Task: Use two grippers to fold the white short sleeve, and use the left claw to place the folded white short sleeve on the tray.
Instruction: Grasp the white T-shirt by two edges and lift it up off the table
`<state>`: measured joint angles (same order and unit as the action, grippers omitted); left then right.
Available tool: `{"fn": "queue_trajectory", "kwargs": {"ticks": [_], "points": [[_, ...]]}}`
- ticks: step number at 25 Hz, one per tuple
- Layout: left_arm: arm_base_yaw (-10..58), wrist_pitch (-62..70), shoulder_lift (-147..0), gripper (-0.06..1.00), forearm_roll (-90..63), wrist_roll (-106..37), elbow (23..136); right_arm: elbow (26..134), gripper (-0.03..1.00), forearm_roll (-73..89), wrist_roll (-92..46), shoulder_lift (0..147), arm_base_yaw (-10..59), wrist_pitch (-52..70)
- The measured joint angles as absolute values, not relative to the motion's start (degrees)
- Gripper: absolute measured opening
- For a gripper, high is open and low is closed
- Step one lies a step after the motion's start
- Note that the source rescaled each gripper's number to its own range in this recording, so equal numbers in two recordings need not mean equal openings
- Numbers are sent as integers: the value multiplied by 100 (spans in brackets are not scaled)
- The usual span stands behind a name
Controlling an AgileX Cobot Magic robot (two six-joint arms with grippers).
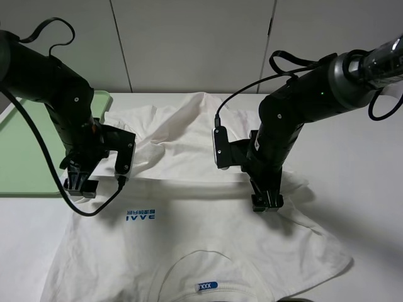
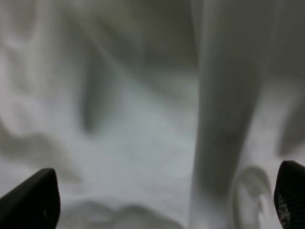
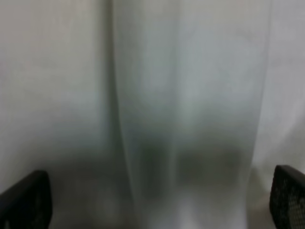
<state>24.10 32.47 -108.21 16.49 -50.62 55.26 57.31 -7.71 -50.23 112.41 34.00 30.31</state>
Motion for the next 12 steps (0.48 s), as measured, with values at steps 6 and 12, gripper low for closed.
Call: {"fn": "queue_trajectory", "kwargs": {"ticks": [6,12], "points": [[2410,3132,-11024,88,1633,-5076,5526,5731,100,-706,-5023,11241,3400,3013],[2410,3029,-11135,80,1633,-5076,5526,5731,100,-658,-5023,11241,3400,3012]]}}
